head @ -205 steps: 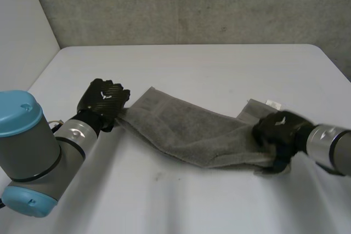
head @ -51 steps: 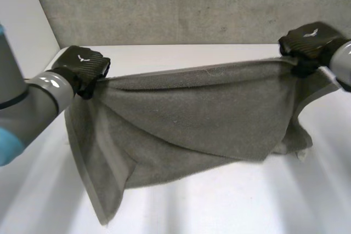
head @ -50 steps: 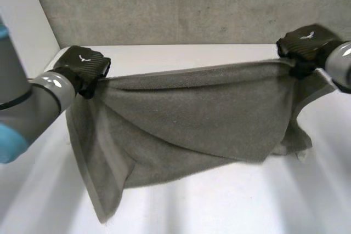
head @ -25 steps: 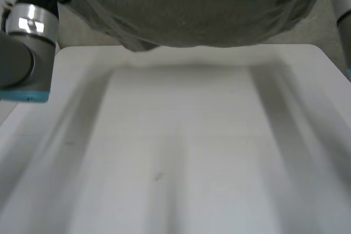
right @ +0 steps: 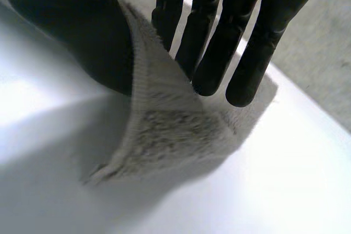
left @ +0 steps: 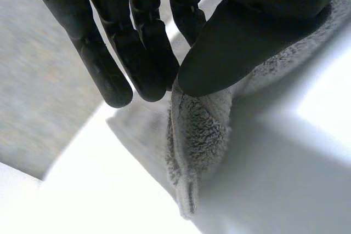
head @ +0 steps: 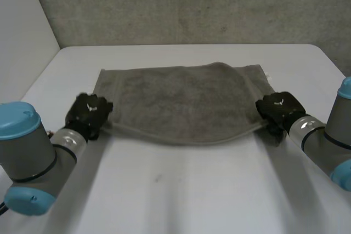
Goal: Fold the towel.
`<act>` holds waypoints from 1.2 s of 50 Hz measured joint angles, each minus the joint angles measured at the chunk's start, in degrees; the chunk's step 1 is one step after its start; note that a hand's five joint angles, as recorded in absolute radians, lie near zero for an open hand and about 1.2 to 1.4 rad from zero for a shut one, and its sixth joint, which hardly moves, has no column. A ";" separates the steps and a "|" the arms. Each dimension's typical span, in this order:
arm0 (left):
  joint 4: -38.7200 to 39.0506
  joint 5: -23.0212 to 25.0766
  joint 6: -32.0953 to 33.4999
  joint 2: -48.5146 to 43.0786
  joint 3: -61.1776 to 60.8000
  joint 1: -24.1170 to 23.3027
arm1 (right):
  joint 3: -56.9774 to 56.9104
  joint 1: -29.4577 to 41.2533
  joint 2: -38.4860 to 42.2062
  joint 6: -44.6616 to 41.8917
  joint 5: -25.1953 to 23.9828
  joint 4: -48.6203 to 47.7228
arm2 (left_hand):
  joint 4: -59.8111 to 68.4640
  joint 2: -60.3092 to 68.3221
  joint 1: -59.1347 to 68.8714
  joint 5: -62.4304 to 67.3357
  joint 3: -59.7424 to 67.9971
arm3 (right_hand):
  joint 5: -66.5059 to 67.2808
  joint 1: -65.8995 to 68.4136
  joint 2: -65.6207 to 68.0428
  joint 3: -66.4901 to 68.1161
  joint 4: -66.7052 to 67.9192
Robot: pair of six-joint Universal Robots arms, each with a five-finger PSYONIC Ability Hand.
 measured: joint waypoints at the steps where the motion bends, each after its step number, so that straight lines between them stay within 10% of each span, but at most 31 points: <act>1: -2.60 -0.04 0.74 0.01 -0.45 -0.22 | 0.41 -0.38 0.07 -0.02 -0.32 0.71 | 0.00 0.00 0.00 0.00 0.00 | -0.34 -0.15 -0.91 -1.15 -1.37; 7: -6.90 -0.08 1.10 0.66 -0.46 -0.60 | 1.47 -3.53 0.26 1.69 -3.08 4.35 | 0.00 0.00 0.00 0.00 0.00 | -22.10 -20.63 -26.68 -27.65 -28.18; 16: -7.07 -0.05 0.59 1.33 -0.28 -0.92 | 2.48 -7.91 0.56 10.09 -4.37 3.60 | 0.00 0.00 0.00 0.00 0.00 | -26.29 -22.34 -28.81 -31.05 -31.96; 22: -6.87 -0.07 0.55 0.81 -0.38 -1.13 | 3.82 -10.07 0.43 11.82 -4.34 0.00 | 0.00 0.00 0.00 0.00 0.00 | -19.02 -14.86 -21.68 -22.70 -23.21; 24: -6.87 -0.05 0.53 0.45 -0.53 -1.14 | 4.70 -11.24 0.35 11.81 -4.32 -3.26 | 0.00 0.00 0.00 0.00 0.00 | -1.37 1.25 -0.94 -2.00 -2.60; 42: -6.99 0.00 0.49 -0.78 -0.97 -0.09 | 7.23 -11.50 -1.06 10.53 -4.66 -7.36 | -30.30 -30.30 -28.55 -30.16 -30.21 | -1.35 1.25 0.08 -0.22 -0.19; 60: -7.11 0.09 0.36 -0.98 -1.86 2.18 | 8.02 -11.40 -2.46 7.04 -4.43 -6.84 | -10.14 -10.16 -8.45 -10.80 -10.16 | -1.32 1.25 0.08 -0.21 -0.18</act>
